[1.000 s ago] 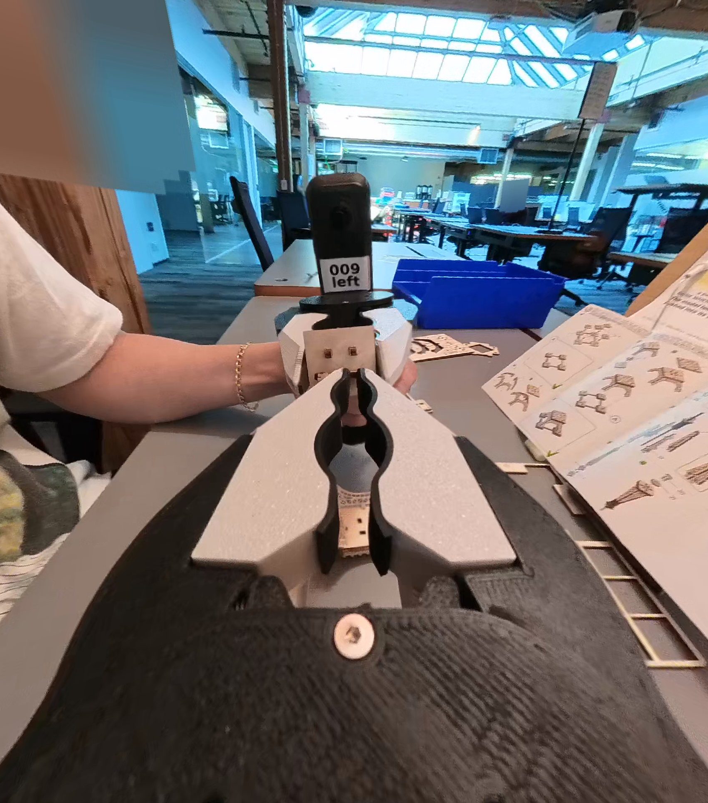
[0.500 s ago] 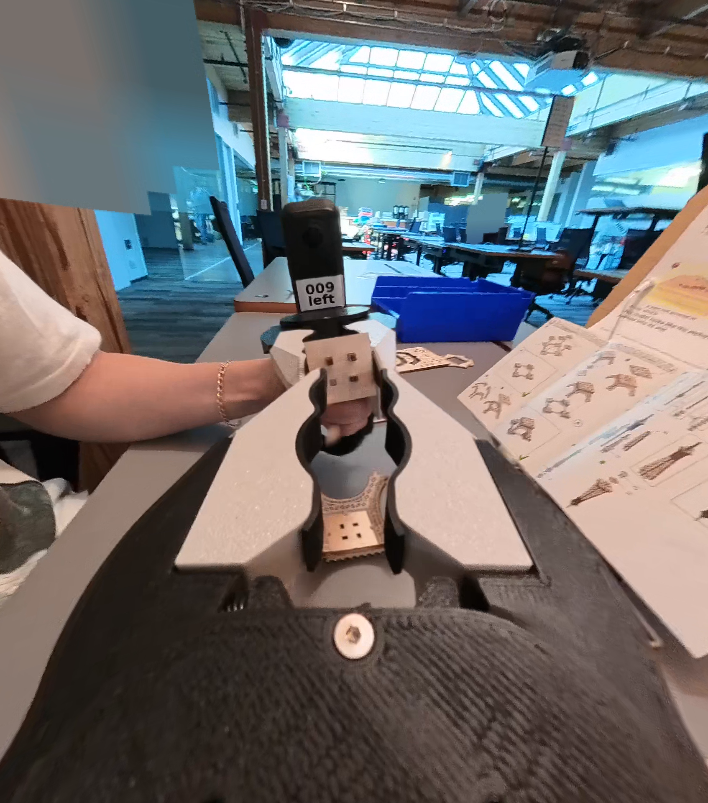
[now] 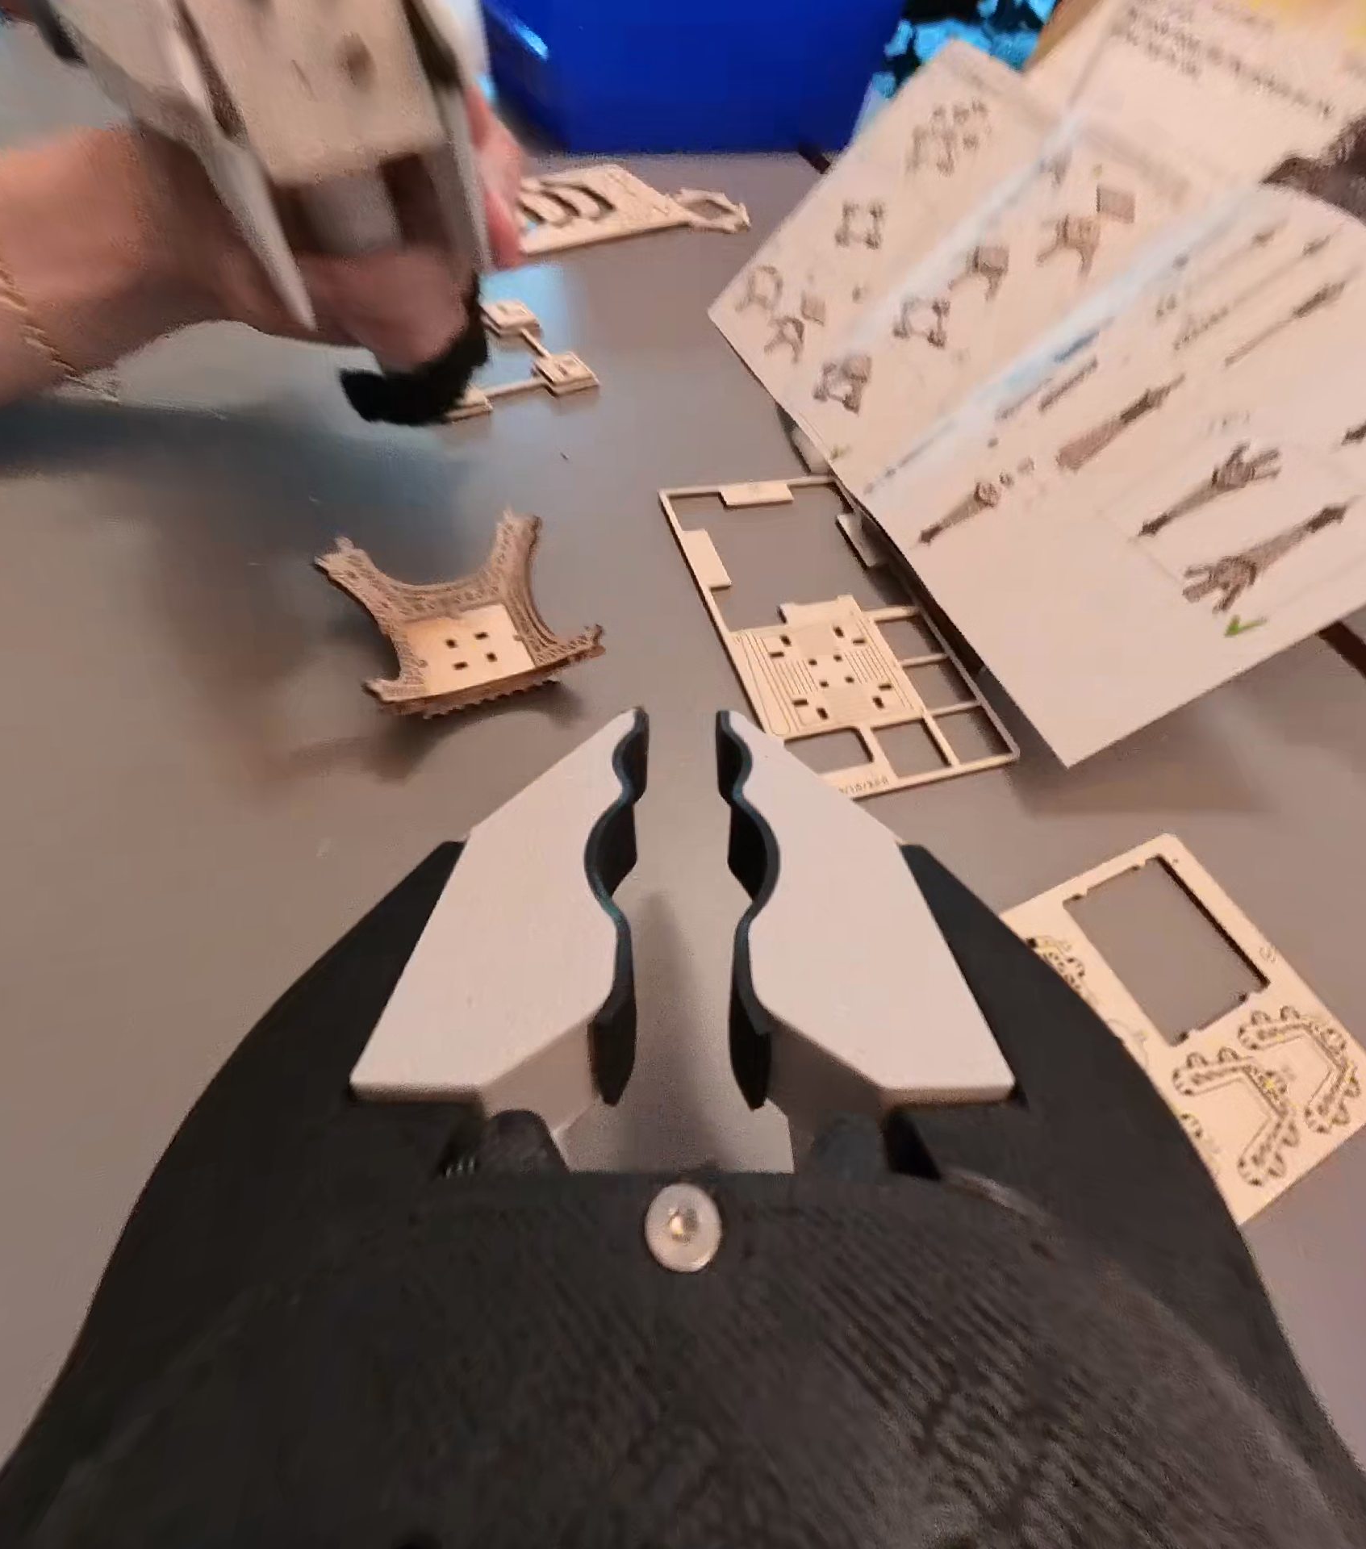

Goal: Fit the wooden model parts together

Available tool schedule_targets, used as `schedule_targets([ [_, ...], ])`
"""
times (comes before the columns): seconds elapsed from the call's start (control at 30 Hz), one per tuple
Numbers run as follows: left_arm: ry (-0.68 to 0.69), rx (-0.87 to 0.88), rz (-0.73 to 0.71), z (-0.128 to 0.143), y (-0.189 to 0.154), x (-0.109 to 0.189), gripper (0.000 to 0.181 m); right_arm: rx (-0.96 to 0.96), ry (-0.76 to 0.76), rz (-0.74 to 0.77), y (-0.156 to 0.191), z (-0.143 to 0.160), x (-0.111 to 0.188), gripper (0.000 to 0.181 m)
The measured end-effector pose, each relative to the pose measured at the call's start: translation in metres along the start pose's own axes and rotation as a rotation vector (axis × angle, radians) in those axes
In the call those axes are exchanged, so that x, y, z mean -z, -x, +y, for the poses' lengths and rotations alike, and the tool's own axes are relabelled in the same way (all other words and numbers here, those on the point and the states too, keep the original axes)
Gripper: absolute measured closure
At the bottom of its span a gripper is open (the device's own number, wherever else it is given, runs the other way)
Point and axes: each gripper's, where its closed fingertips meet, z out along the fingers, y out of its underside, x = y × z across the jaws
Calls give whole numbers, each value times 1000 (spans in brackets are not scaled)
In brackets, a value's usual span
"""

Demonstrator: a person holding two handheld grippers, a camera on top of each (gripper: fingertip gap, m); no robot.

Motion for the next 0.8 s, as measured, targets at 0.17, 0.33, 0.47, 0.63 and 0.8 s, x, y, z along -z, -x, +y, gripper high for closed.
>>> schedule_targets([
  [0.17, -25, 21, -20, -2, 6, 10, 150, -87, 72, 18, 1, 12, -29, 164],
  [0.33, -45, 38, 18, -3, 1, 13, 149, 26, 168, -119, 20, 23, -51, 156],
  [0.47, -82, 65, 66, -4, -5, 14, 150, 95, 233, -228, 21, 28, -59, 156],
  [0.63, -152, 99, 75, -10, -3, 17, 149, 66, 211, -207, 11, 11, -48, 144],
  [0.8, -130, 56, 96, -10, -9, 12, 149, -32, -280, -296, 36, -84, -14, 153],
])
